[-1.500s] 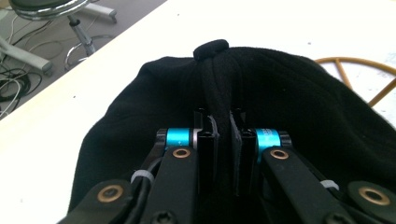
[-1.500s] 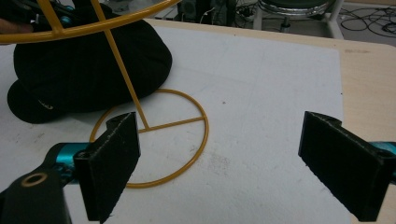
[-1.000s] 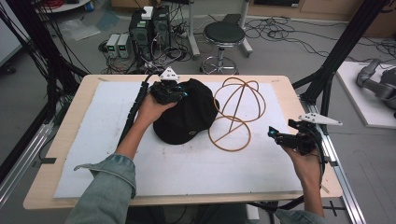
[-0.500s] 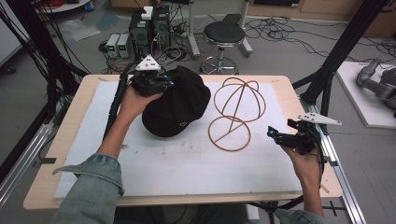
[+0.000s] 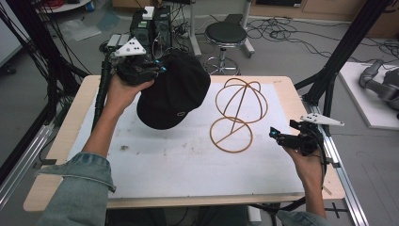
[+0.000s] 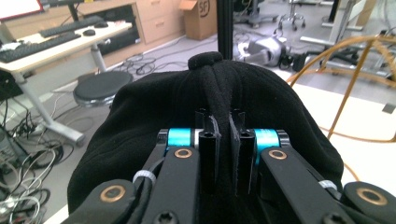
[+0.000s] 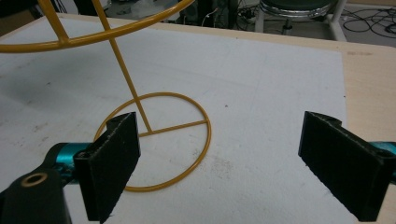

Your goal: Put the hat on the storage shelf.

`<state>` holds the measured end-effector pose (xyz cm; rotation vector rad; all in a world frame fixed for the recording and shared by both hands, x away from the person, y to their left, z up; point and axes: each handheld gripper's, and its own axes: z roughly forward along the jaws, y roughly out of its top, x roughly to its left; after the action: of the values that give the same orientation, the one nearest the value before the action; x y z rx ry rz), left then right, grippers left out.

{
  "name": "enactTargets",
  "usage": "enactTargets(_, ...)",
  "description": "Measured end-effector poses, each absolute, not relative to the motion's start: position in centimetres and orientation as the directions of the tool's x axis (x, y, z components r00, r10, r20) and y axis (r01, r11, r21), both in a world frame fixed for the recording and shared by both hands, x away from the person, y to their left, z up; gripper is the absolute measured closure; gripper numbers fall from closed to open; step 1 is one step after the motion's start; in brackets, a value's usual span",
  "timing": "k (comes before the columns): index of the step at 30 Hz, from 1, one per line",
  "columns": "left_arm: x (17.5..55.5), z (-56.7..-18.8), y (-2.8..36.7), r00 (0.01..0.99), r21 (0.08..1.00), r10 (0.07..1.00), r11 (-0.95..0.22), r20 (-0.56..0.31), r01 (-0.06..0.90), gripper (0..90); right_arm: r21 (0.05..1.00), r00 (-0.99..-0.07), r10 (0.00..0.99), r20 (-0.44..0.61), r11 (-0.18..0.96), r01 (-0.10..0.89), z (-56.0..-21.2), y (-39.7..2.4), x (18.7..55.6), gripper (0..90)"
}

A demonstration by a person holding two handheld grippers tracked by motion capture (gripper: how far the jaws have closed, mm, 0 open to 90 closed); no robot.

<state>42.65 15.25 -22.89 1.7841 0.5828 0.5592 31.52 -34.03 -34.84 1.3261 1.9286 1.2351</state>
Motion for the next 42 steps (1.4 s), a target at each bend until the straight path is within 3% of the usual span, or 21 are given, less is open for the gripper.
enactTargets(16, 41.3, -18.3, 14.0, 0.820, 0.986, 0.569, -0.162, 0.057, 0.044, 84.6, 0.877, -0.408, 0.908, 0.100, 0.113, 0.467, -34.7, -34.1, 31.4, 12.5)
enactTargets(42, 41.9, -16.2, 9.7, 0.898, 0.998, 0.440, -0.053, -0.015, 0.042, 84.6, 0.887, -0.394, 0.913, 0.105, 0.093, 0.452, -34.3, -35.0, 31.0, 12.5)
